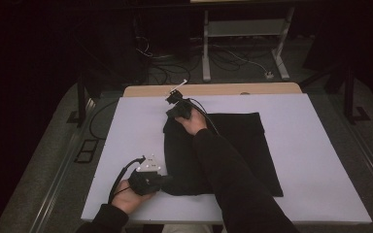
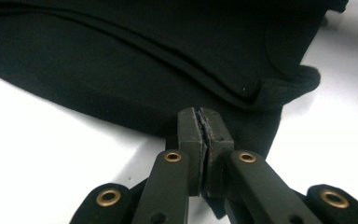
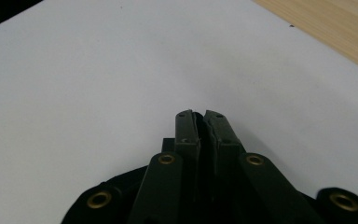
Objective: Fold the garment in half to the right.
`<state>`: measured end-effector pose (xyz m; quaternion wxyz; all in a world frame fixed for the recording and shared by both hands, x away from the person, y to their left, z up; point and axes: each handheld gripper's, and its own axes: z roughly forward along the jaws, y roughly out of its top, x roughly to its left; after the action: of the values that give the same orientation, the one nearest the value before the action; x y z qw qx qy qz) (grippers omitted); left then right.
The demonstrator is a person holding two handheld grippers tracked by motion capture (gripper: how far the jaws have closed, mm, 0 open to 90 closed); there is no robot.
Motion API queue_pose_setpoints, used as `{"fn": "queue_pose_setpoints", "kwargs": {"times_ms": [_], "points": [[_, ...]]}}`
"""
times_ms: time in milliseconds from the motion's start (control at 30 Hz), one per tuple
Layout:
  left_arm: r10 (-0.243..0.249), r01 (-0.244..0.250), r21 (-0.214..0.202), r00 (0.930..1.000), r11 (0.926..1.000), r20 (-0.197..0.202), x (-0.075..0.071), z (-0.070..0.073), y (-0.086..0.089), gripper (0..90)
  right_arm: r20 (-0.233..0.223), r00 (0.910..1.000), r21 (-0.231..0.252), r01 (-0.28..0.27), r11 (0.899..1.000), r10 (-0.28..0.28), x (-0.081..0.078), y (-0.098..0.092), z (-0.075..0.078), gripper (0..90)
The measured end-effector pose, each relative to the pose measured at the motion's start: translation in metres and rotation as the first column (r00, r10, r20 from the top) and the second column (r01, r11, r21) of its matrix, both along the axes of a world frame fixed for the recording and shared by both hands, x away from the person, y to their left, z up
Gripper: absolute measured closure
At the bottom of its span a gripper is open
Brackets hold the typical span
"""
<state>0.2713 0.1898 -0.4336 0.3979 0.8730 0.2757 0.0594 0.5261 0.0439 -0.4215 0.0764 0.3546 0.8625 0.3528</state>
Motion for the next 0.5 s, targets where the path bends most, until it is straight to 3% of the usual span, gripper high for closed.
{"fn": "queue_pose_setpoints", "kwargs": {"times_ms": [133, 500], "points": [[0.007, -0.007, -0.028, 0.9999, 0.9996, 0.008, -0.002, 0.004, 0.000, 87.2, -0.002, 0.9999, 0.021, -0.011, 1.000, 0.011, -0.002, -0.006, 0.006, 82.9], [0.004, -0.003, -0.049, 0.9997, 0.9988, 0.025, -0.001, 0.011, -0.002, 87.2, -0.012, 0.9992, 0.068, -0.038, 0.997, 0.039, -0.005, -0.021, 0.017, 82.9]]}}
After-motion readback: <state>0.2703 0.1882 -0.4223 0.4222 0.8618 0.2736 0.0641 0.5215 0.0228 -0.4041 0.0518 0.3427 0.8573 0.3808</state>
